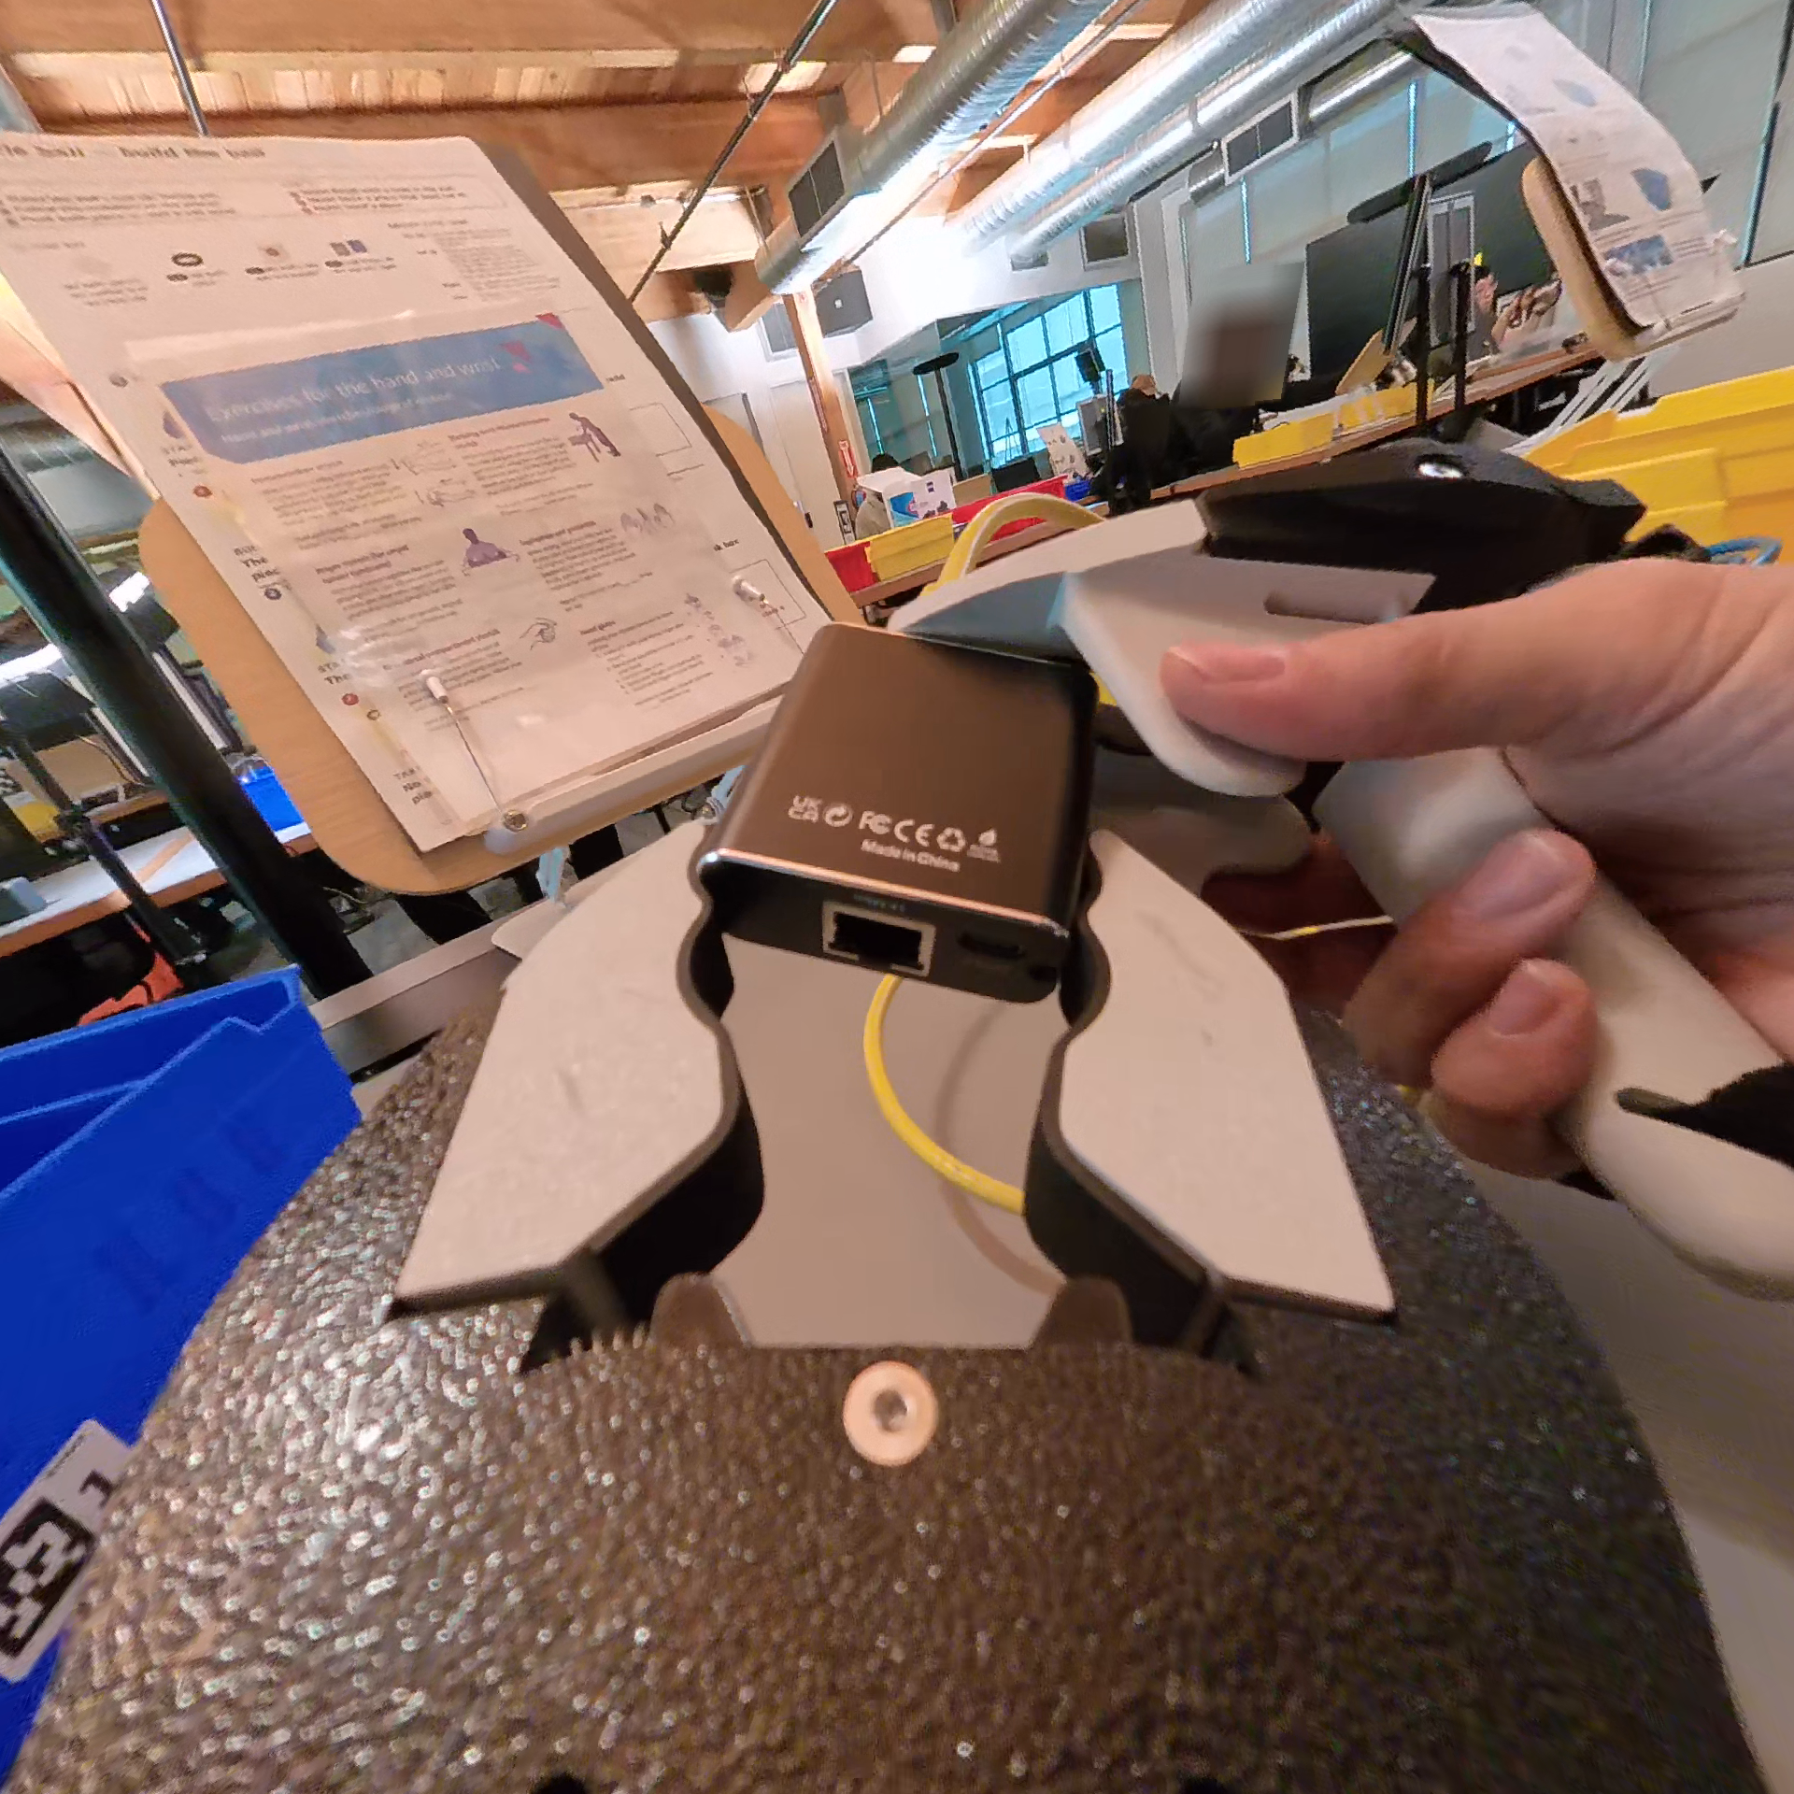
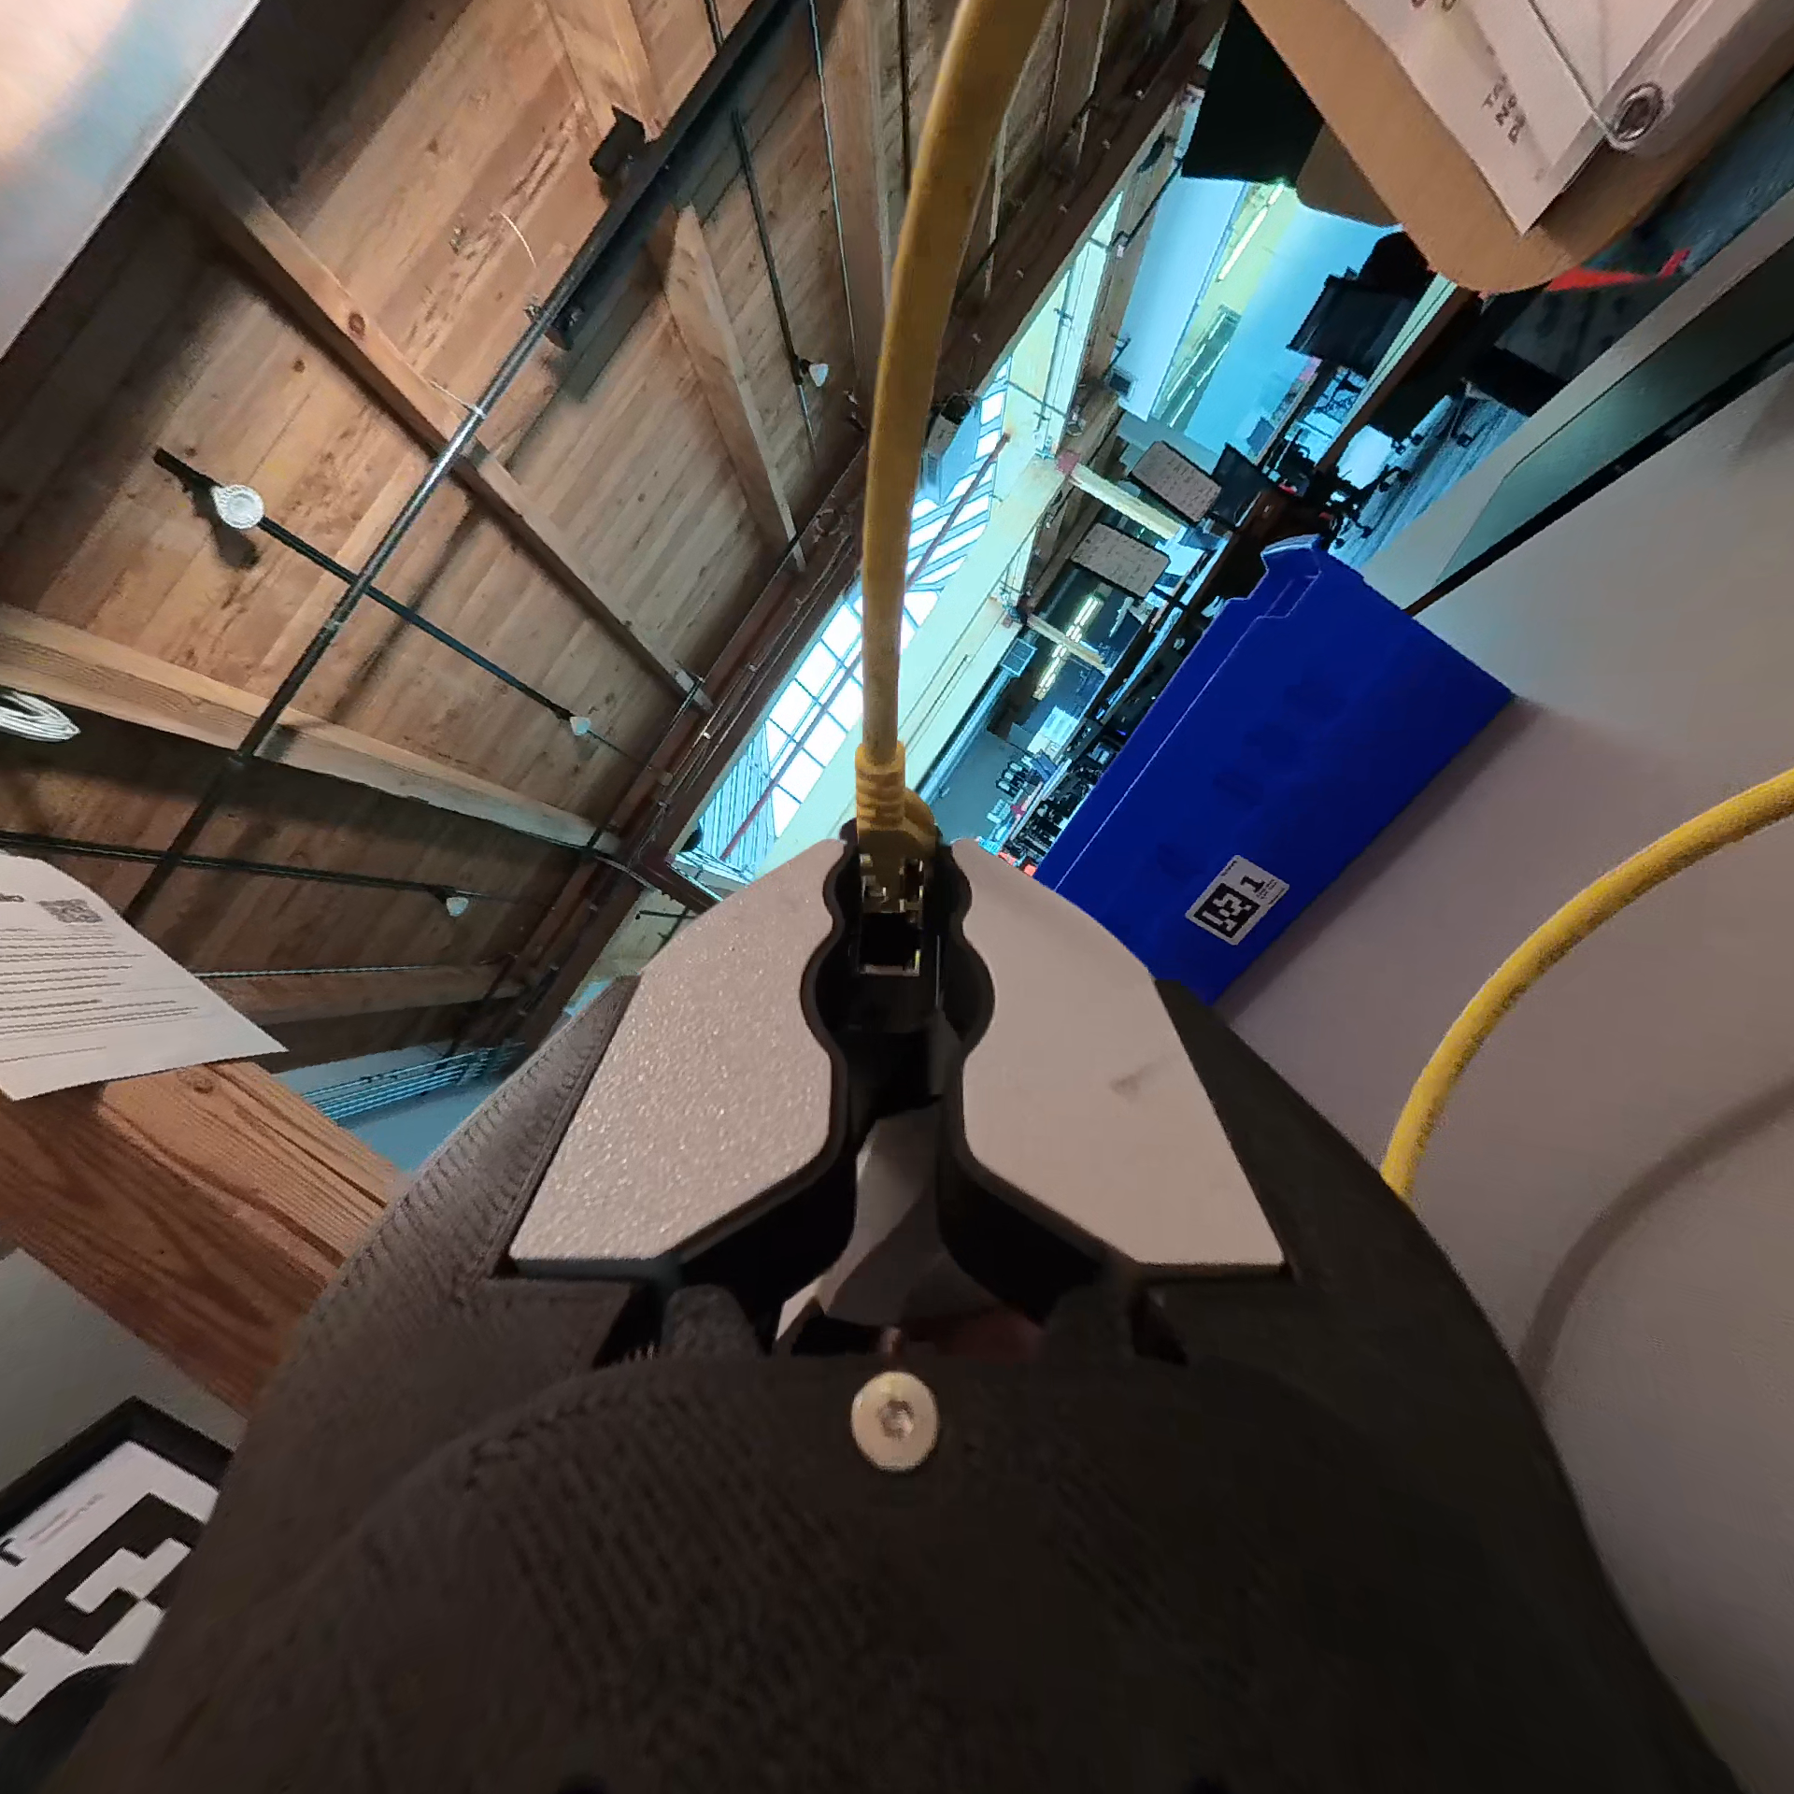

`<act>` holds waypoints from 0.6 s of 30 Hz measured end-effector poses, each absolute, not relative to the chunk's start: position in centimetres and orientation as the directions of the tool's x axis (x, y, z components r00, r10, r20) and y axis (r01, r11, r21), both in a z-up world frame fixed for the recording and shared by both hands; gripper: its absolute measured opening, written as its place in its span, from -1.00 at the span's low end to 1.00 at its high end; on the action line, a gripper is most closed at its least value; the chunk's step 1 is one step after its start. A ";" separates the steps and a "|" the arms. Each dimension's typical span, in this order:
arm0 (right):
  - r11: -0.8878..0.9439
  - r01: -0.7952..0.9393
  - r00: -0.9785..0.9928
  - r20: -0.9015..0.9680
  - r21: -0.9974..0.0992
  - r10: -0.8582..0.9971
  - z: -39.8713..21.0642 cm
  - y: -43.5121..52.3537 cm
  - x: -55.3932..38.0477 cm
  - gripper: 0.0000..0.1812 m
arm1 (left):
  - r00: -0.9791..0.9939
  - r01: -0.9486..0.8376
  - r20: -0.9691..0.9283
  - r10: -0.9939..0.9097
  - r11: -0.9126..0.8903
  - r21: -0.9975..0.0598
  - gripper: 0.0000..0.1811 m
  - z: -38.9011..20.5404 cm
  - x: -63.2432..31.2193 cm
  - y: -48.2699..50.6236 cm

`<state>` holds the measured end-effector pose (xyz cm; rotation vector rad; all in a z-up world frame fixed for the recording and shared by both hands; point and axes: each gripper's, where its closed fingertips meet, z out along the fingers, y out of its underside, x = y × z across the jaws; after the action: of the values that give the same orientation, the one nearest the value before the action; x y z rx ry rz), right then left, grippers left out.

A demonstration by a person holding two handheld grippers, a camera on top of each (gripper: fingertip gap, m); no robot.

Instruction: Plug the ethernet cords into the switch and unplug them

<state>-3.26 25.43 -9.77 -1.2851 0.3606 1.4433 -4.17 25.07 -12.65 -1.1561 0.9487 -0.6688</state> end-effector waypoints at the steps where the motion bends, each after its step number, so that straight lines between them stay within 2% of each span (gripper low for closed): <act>1: -0.341 -0.839 0.213 -0.834 -0.423 0.510 -9.8 25.4 -3.3 -0.86 | 0.469 -0.022 -0.254 -0.846 0.276 -0.961 -0.27 -12.6 -4.3 25.2; 18: -0.352 -0.854 0.163 -0.838 -0.384 0.520 -10.1 25.4 -3.3 -0.86 | 0.473 -0.020 -0.245 -0.846 0.268 -0.963 -0.27 -12.7 -4.5 25.6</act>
<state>-3.30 25.45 -10.05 -1.2584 0.3718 1.4875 -4.49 25.57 -12.68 -1.1744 0.9290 -0.6819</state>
